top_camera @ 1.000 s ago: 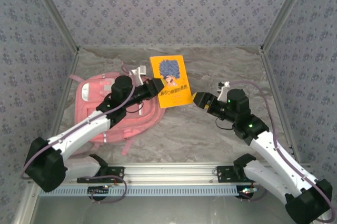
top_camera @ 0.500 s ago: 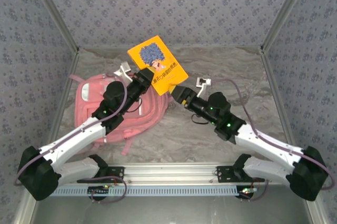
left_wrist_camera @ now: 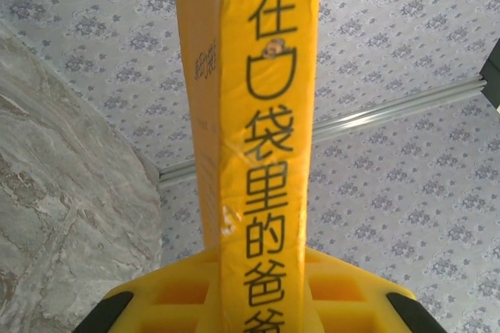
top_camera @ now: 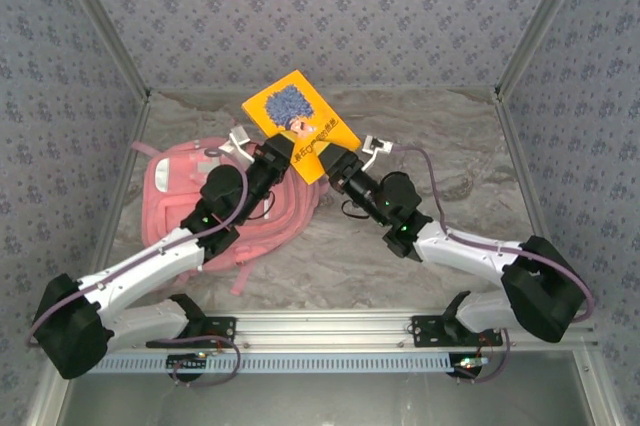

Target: Pack the student bag

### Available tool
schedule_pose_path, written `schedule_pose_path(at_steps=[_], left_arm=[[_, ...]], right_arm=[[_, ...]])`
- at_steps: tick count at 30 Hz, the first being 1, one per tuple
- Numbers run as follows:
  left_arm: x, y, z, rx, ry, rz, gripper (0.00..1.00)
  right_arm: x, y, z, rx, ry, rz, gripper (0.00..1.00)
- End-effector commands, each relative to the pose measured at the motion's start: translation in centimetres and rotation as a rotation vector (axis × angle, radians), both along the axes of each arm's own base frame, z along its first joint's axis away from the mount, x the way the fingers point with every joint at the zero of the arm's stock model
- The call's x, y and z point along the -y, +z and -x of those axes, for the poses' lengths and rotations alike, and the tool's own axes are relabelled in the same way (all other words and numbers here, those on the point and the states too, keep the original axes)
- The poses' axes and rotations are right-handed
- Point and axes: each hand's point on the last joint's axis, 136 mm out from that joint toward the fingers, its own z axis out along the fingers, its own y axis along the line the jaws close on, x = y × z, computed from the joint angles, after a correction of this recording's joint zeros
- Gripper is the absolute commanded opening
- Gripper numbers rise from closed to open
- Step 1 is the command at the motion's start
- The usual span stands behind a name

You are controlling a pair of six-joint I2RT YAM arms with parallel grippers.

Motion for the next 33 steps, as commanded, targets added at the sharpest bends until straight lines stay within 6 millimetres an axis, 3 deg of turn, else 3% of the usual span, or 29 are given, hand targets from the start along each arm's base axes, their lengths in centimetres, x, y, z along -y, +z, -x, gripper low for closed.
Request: schedule_pose_path(at_steps=[1,4,14,17,19,21,24,27,33], left_arm=[[-1.9,4.5,1.0,0.114,0.046,0.123,0.00],[-1.9,4.3,1.1,0.109,0.050,0.116,0.00],[-2.2,3.9,1.2,0.103,0.064,0.100,0.00],[-2.3,3.4,1.3,0.097,0.072,0.038,0.03],[-2.4,2.5,1.3,0.071,0.078,-0.039,0.20],[-2.8,1.8,1.6,0.059,0.080,-0.146,0.48],[-3.7,0.2,2.1,0.041,0.094,-0.317,0.60],[-6.1,-2.7,2.1,-0.056,0.154,-0.479,0.68],[-10.3,-9.4,1.0,-0.290,0.121,-0.719,0.60]], right_arm=[[1.8,4.4,-0.5,0.080,-0.069,-0.115,0.59],[2.1,4.4,-1.1,0.074,-0.095,-0.107,0.51],[2.2,4.5,-2.3,0.044,-0.140,-0.085,0.00],[2.8,4.4,-2.3,0.047,-0.159,-0.061,0.00],[3.3,4.0,-2.2,0.047,-0.161,-0.037,0.00],[4.5,3.1,-2.1,0.032,-0.176,0.007,0.00],[7.4,0.5,-1.9,-0.022,-0.242,0.115,0.00],[10.4,-2.4,-1.4,-0.094,-0.302,0.226,0.00],[15.3,-6.6,0.2,-0.191,-0.339,0.325,0.00]])
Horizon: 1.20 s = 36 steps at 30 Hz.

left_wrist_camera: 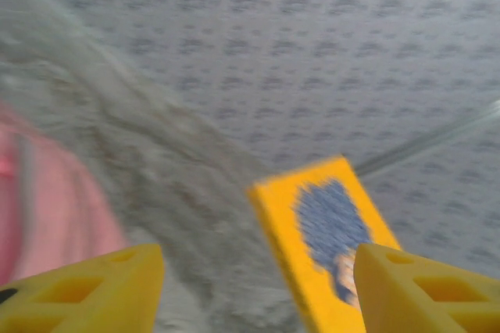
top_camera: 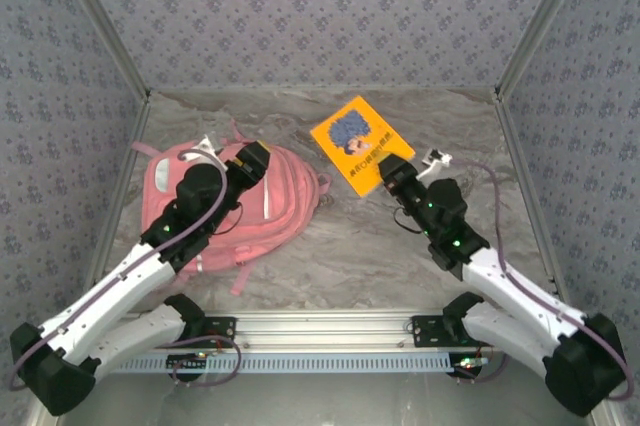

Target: Pack the student bag

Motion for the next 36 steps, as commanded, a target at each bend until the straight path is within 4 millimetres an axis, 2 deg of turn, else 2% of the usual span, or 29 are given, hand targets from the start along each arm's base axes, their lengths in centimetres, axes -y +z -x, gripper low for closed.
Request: schedule_pose_path(at_steps=[1,6,10,13,22,27,32,36], left_arm=[[-2.0,-5.8,0.1,-0.224,-0.042,-0.188,0.59],[-1.1,-9.2,-1.6,-0.374,-0.170,-0.211,0.57],[1.4,-11.0,-2.5,-0.423,-0.291,-0.188,0.56],[2.2,-12.2,-3.1,-0.466,-0.328,-0.200,0.54],[3.2,-14.0,-4.6,-0.490,-0.361,-0.218,0.47],[4.2,-14.7,-5.6,-0.499,-0.403,-0.226,0.41],[5.7,-16.1,-6.5,-0.515,-0.490,-0.245,0.27],[7.0,-17.3,-6.7,-0.560,-0.568,-0.239,0.06]], right_arm=[[1.9,-1.4,1.1,-0.035,0.001,0.050,0.00],[3.2,-3.9,2.1,-0.082,0.012,0.035,0.00],[2.6,-5.8,2.7,-0.124,0.063,0.001,0.00],[2.3,-7.0,3.1,-0.141,0.084,-0.023,0.00],[2.1,-8.8,3.9,-0.184,0.120,0.006,0.00],[2.0,-9.8,3.9,-0.205,0.122,-0.047,0.00],[2.1,-10.3,4.0,-0.227,0.128,-0.058,0.00],[2.2,-9.9,4.0,-0.220,0.132,-0.067,0.00]])
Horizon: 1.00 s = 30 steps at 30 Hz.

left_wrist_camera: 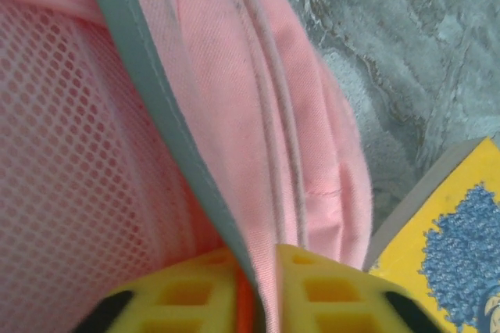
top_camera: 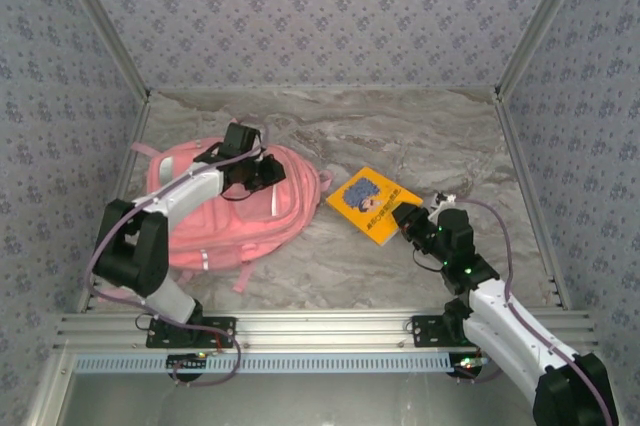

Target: Pack the student bag

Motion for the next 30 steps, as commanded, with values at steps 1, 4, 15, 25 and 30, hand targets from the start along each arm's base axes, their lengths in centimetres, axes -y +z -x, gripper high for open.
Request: schedule_pose_path(at_steps=[1,4,15,25,30], left_arm=[[2.4,1.3,-0.3,0.010,-0.119,0.068,0.02],[3.5,2.4,-0.1,0.039,-0.192,0.012,0.00],[10.3,10.3,3.9,0.163,-0.532,-0.041,0.00],[6.0,24.0,7.7,0.431,-0.607,0.147,0.00],[5.9,26.2,8.4,0.441,-0.680,0.302,0.00]], right_arm=[[-0.3,3.6,-0.3,0.106,0.015,-0.075,0.00],[0.3,3.4,-0.1,0.095,-0.004,-0.040,0.00],[6.6,3.8,2.7,0.029,-0.151,0.408,0.00],[9.6,10.2,4.7,0.154,-0.244,0.526,0.00],[7.4,13.3,4.7,0.280,-0.138,0.491,0.00]])
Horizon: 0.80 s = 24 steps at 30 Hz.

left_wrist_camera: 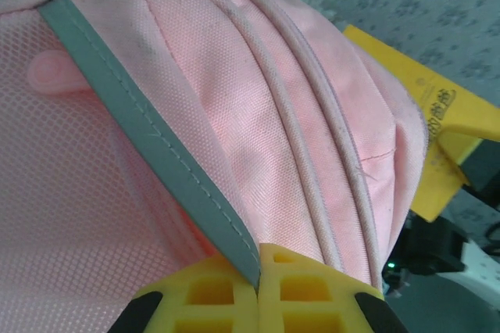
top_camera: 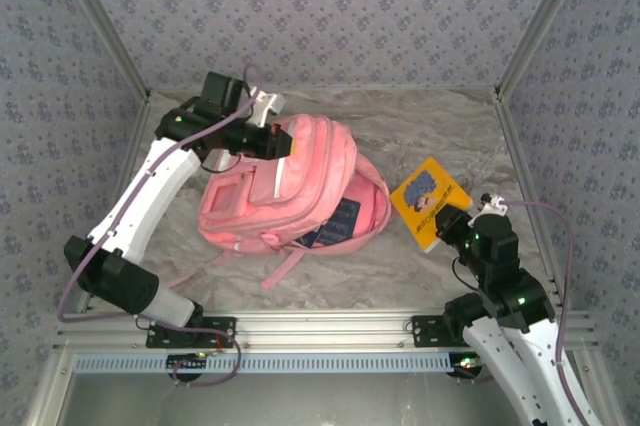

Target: Pack the student bag

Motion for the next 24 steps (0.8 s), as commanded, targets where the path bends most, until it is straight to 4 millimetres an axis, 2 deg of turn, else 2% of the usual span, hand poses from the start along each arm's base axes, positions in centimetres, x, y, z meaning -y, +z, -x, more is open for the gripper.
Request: schedule_pose_path(at_steps=[1,5,11,14,17,19,24], left_arm=[[2.0,6.3,2.2,0.121,-0.199,0.198,0.00],[1.9,7.5,2.5,0.135,-0.227,0.235,0.00],[1.7,8.0,2.2,0.133,-0.226,0.271,0.00],[1.8,8.2,2.3,0.134,-0.234,0.282,0.00],[1.6,8.4,2.1,0.135,-0.221,0.295,0.00],[1.6,8.5,1.9,0.127,-0.220,0.308,0.00],[1.4,8.4,1.9,0.120,-0.211,0.324,0.00]], right_arm=[[-1.7,4.7,0.0,0.146,0.111,-0.015,0.00],[-3.0,6.4,0.7,0.193,0.196,-0.027,0.00],[-1.3,7.2,1.6,0.196,0.142,0.041,0.00],[-1.8,8.1,1.9,0.220,0.176,0.027,0.00],[-4.0,9.5,1.9,0.279,0.275,-0.053,0.00],[-6.1,9.3,1.8,0.274,0.379,-0.121,0.00],[-10.0,8.5,0.5,0.221,0.511,-0.378,0.00]])
